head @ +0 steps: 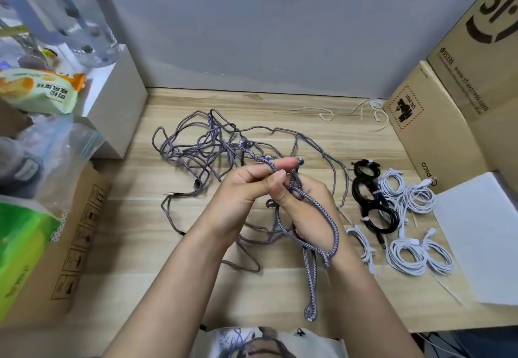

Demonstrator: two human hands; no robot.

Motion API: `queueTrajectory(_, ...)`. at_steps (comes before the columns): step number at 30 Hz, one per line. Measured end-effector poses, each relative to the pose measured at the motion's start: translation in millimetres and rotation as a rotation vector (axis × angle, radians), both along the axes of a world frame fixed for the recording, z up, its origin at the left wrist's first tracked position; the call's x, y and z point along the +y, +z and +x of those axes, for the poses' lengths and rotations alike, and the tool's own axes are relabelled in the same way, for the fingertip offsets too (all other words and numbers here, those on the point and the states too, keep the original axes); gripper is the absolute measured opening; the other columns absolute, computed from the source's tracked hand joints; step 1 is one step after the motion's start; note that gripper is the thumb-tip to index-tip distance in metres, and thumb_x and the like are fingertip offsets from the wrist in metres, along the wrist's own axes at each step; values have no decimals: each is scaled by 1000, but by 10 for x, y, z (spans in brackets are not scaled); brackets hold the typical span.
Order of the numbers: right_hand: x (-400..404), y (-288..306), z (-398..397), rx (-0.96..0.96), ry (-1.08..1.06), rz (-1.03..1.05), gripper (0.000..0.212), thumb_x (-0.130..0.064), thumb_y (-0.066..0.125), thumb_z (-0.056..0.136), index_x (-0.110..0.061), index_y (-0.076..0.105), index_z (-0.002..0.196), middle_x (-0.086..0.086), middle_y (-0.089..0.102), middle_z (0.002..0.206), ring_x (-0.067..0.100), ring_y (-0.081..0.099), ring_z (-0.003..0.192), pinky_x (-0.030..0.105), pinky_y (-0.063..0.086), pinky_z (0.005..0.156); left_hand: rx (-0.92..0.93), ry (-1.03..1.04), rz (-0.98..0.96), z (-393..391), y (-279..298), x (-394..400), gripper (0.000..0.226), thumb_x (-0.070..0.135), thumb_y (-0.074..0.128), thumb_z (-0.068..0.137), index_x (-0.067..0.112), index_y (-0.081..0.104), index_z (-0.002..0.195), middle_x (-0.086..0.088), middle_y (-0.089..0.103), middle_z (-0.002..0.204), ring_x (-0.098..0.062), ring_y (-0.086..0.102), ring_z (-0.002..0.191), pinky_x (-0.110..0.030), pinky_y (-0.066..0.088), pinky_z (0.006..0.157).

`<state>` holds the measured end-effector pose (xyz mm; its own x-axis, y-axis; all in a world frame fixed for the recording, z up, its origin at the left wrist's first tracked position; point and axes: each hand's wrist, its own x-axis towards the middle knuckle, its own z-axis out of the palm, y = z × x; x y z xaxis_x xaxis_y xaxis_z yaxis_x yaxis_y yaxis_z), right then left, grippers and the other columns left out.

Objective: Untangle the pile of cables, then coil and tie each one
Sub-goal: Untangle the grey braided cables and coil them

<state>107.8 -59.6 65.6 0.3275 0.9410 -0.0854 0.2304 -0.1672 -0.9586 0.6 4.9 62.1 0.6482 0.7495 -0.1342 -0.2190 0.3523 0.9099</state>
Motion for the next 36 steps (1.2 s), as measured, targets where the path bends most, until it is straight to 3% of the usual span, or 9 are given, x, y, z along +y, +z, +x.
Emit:
queueTrajectory(2, -5, 26, -3, 87, 24, 32, 38, -59, 66, 71, -22, 64, 66, -7, 49, 56, 10, 44, 60, 33, 39, 61, -24, -22, -31, -1, 16, -9, 21, 14, 62, 78, 25, 78, 84, 7, 71, 76, -2, 64, 75, -13, 48, 72)
queueTrajectory(5, -5, 52, -7, 107, -11, 77, 30, -37, 67, 75, -10, 62, 64, 6, 56, 58, 11, 51, 60, 30, 42, 60, -93, -23, -130, 8, 48, -1, 22, 20, 57, 79, 20, 78, 84, 4, 73, 86, -5, 67, 80, -15, 50, 72)
queueTrajectory(7, -13, 87, 3, 65, -49, 85, 26, -29, 70, 79, -11, 63, 61, 8, 58, 56, 9, 51, 54, 27, 42, 58, -185, -31, -295, -18, 12, 65, 28, 28, 54, 79, 15, 77, 88, 1, 72, 92, -9, 67, 82, -19, 53, 73)
queueTrajectory(10, -63, 186, 16, 88, -68, 122, 39, -13, 70, 83, -24, 58, 48, -11, 50, 44, -2, 43, 46, 12, 35, 51, -418, -70, -691, -85, -78, 207, 33, 30, 73, 70, 9, 72, 96, -2, 71, 89, -12, 67, 77, -25, 53, 74)
queueTrajectory(15, -216, 425, 30, 346, -90, 337, 23, -31, 69, 66, -27, 56, 48, -8, 41, 46, 4, 37, 45, 17, 32, 47, -497, 371, -1001, -124, -356, 388, 6, 9, 57, 73, 8, 61, 78, -2, 66, 61, -11, 64, 50, -19, 51, 45)
queueTrajectory(19, -249, 569, 85, 350, -139, 406, 17, -32, 67, 62, -28, 59, 48, -13, 47, 44, 1, 42, 43, 15, 37, 47, -593, 404, -840, -240, -430, 494, 15, 10, 70, 57, 11, 67, 71, 8, 62, 60, -6, 62, 51, -19, 53, 52)
queueTrajectory(25, -156, 436, 78, 136, -305, 118, 31, -28, 78, 73, -23, 55, 53, -10, 46, 47, 8, 47, 50, 20, 41, 51, -426, 411, -403, -208, -41, 388, 22, 17, 44, 87, 20, 65, 86, 10, 63, 63, -2, 60, 56, -17, 52, 55)
queueTrajectory(31, -55, 379, -81, 74, -143, 46, 25, -29, 76, 75, -18, 57, 64, -14, 57, 49, -4, 49, 48, 6, 37, 52, -159, 133, -37, -43, 181, -43, 50, 42, 28, 94, 8, 57, 118, -8, 69, 113, -21, 58, 117, -33, 48, 96)
queueTrajectory(36, -27, 343, -102, 37, -165, -52, 46, -15, 75, 77, -22, 49, 39, -14, 41, 34, -1, 39, 37, 8, 32, 44, -78, 50, -47, 51, 141, -193, 60, 51, 23, 90, 15, 57, 124, -5, 62, 127, -19, 51, 126, -44, 38, 107)
